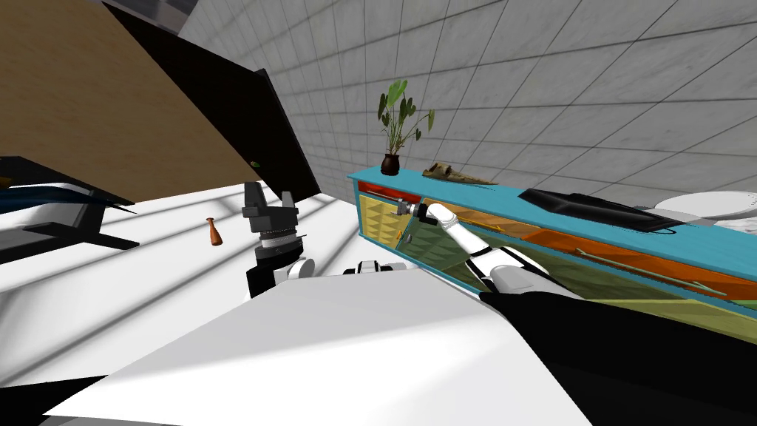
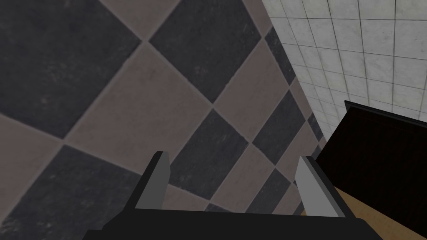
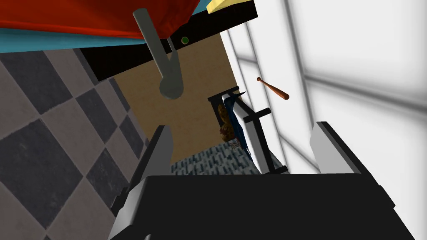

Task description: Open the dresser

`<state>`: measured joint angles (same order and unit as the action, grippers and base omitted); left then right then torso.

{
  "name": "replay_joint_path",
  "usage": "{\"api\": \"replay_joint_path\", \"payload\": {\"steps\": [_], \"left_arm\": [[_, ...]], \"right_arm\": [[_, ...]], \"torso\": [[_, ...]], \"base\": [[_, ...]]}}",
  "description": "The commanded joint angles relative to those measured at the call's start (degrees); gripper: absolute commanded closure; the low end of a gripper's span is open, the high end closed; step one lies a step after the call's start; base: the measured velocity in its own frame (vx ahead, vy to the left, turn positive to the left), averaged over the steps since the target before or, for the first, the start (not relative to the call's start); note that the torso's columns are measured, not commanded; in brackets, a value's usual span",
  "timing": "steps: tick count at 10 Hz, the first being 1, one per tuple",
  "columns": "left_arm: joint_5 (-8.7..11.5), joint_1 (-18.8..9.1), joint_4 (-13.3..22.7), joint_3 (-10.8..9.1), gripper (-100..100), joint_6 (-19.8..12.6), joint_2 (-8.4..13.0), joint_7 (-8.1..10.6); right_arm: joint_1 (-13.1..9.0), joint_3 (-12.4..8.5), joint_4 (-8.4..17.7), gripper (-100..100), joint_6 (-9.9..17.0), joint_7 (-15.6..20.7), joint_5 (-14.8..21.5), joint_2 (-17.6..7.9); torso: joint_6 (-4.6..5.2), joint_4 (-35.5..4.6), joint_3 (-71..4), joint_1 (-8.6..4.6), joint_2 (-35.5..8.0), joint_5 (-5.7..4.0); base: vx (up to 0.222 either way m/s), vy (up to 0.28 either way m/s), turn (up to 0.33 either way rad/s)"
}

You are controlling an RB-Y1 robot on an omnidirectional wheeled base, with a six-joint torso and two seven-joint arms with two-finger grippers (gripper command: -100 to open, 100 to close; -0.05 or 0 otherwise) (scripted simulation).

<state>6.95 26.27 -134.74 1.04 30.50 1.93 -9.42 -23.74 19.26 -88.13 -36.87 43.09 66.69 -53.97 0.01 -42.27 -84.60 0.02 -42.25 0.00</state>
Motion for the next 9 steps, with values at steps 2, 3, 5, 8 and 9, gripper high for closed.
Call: {"api": "replay_joint_path", "payload": {"steps": [2,3,5,8,9], "left_arm": [[0.0,0.0,0.0,0.00,0,0.0,0.0,0.00],[0.0,0.0,0.0,0.00,0,0.0,0.0,0.00],[0.0,0.0,0.0,0.00,0,0.0,0.0,0.00],[0.0,0.0,0.0,0.00,0,0.0,0.0,0.00],[0.0,0.0,0.0,0.00,0,0.0,0.0,0.00]], "right_arm": [[-3.5,1.3,4.3,-100,-0.4,2.7,3.8,-3.0],[-4.6,1.7,5.5,-100,-0.5,3.3,5.0,-4.0],[-5.6,2.1,6.4,-100,-0.6,3.9,6.0,-4.9],[-6.8,2.8,7.6,-100,-0.5,4.8,7.8,-6.4],[-7.7,3.5,9.2,-100,0.7,3.2,9.1,-6.5]], "torso": [[0.00,0.0,0.1,-0.07,-0.1,-0.02],[0.01,0.0,0.1,-0.04,-0.1,-0.01],[-0.02,0.0,0.0,-0.02,0.0,0.00],[-0.01,0.0,0.0,0.00,-0.1,0.00],[-0.01,0.0,0.0,-0.08,0.0,-0.03]], "base": [[-0.019,0.042,-0.048],[-0.015,0.060,-0.049],[-0.002,0.039,-0.018],[-0.010,0.039,-0.035],[-0.048,-0.047,0.267]]}}
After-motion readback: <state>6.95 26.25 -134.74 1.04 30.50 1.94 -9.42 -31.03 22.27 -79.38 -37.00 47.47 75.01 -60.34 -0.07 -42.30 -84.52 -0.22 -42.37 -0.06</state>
